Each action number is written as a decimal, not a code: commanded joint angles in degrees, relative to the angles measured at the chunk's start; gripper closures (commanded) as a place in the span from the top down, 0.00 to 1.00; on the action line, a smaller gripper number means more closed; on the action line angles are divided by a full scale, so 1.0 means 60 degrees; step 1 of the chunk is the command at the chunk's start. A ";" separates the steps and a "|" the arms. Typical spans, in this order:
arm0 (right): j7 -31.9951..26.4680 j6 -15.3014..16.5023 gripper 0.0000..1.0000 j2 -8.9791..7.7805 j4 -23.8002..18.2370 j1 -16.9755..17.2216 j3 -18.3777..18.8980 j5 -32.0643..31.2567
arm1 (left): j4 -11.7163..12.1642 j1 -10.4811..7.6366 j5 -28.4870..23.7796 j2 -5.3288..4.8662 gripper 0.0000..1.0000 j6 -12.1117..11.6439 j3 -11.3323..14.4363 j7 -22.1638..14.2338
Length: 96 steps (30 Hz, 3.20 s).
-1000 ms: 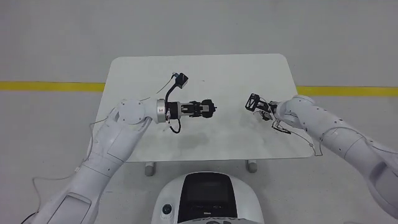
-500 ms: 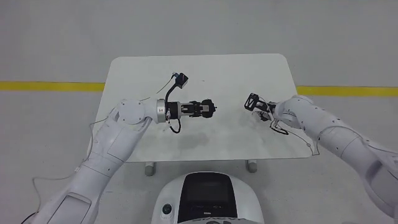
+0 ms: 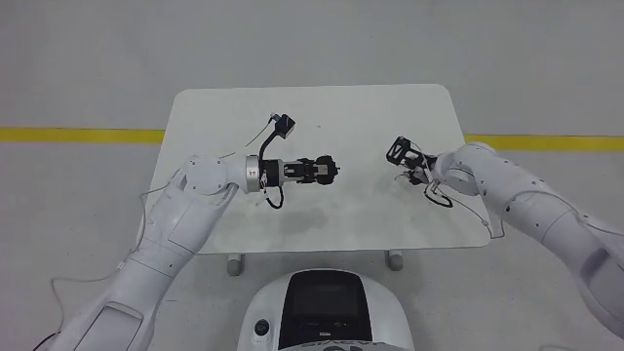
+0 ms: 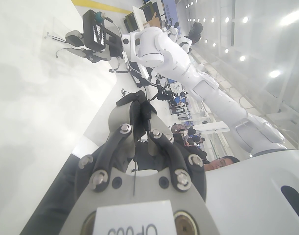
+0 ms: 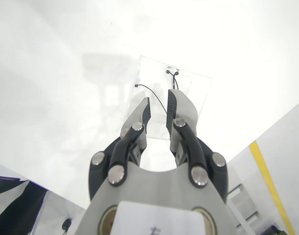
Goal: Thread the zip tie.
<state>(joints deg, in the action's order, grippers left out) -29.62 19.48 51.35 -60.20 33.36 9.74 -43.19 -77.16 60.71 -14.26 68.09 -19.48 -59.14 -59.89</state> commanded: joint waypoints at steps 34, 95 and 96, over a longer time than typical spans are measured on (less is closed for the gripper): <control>-0.0592 0.0000 0.26 0.0909 0.1506 -0.0080 0.0000 0.1177 | 0.0000 0.0000 0.0000 0.0000 0.00 0.0000 0.0000 0.0000; -0.1012 0.0000 0.22 0.0201 0.0344 0.0159 0.0000 0.1014 | 0.0000 0.0000 0.0000 0.0000 0.00 0.0000 0.0000 0.0000; -0.1019 0.0000 0.22 0.0211 0.0356 0.0158 0.0000 0.1022 | 0.0000 0.0000 0.0000 0.0000 0.00 0.0000 0.0000 0.0000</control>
<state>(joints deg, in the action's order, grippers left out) -35.68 19.48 52.56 -58.15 34.32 9.74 -37.11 -77.16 60.71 -14.26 68.09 -19.48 -59.14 -59.89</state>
